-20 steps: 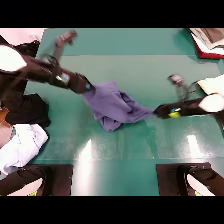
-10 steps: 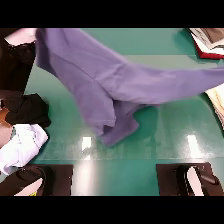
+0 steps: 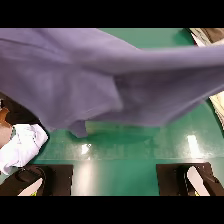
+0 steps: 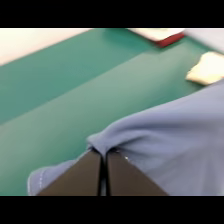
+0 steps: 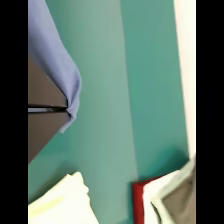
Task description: Fold the shirts.
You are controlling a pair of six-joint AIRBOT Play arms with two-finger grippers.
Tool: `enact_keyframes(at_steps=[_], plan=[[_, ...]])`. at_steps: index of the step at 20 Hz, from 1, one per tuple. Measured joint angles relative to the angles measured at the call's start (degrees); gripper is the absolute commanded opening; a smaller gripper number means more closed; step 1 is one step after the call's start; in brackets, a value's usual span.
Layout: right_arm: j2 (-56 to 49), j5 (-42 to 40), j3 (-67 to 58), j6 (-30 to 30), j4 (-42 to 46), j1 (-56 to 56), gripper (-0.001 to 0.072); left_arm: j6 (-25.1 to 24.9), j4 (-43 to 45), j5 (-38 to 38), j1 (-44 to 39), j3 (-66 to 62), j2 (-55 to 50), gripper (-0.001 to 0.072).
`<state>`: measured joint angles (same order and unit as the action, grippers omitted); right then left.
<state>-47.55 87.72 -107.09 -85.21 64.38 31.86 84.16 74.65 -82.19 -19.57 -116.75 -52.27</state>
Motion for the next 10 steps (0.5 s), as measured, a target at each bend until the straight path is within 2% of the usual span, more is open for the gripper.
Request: enact_keyframes(at_steps=[3, 6, 10], plan=[[-9.0, 4.7, -5.5, -1.7, -0.4, -1.9, 0.0018, 0.9, 8.6, -0.5, 0.0, 9.5, -0.5, 0.0028], [-17.5, 7.8, -6.2, -2.7, 1.1, -8.4, 0.0018, 1.3, 12.4, 2.3, 0.0, 19.8, -4.0, 0.0028], [-27.4, 4.5, -1.7, -3.0, 9.6, -20.0, 0.0019, 1.3, 14.0, 10.5, 0.8, 27.1, -13.3, 0.0028]])
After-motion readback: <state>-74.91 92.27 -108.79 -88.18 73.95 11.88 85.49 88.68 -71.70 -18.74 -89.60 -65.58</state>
